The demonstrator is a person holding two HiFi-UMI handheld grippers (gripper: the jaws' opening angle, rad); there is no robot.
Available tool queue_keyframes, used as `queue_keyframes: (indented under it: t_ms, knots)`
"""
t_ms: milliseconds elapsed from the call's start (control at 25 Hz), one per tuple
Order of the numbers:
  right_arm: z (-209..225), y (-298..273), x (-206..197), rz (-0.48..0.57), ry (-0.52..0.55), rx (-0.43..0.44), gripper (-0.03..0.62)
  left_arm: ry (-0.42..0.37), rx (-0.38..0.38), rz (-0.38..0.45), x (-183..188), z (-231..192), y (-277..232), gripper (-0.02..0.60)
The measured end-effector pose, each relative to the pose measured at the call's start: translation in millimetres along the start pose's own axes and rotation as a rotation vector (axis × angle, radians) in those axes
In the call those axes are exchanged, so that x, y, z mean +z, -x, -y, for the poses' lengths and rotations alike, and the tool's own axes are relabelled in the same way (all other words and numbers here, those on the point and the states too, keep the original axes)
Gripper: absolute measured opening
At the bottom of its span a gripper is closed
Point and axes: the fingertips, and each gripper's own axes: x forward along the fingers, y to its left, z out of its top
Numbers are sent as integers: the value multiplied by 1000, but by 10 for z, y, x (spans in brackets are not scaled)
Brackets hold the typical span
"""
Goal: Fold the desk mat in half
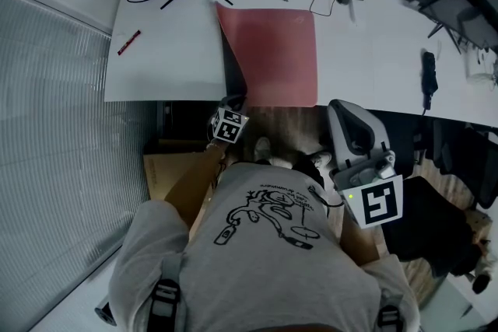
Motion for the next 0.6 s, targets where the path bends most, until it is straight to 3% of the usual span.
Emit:
queue_keyframes:
  t_ms: [600]
  knots:
    - [124,85,32,1,11,-2,8,-35,-30,-14,129,175,-81,32]
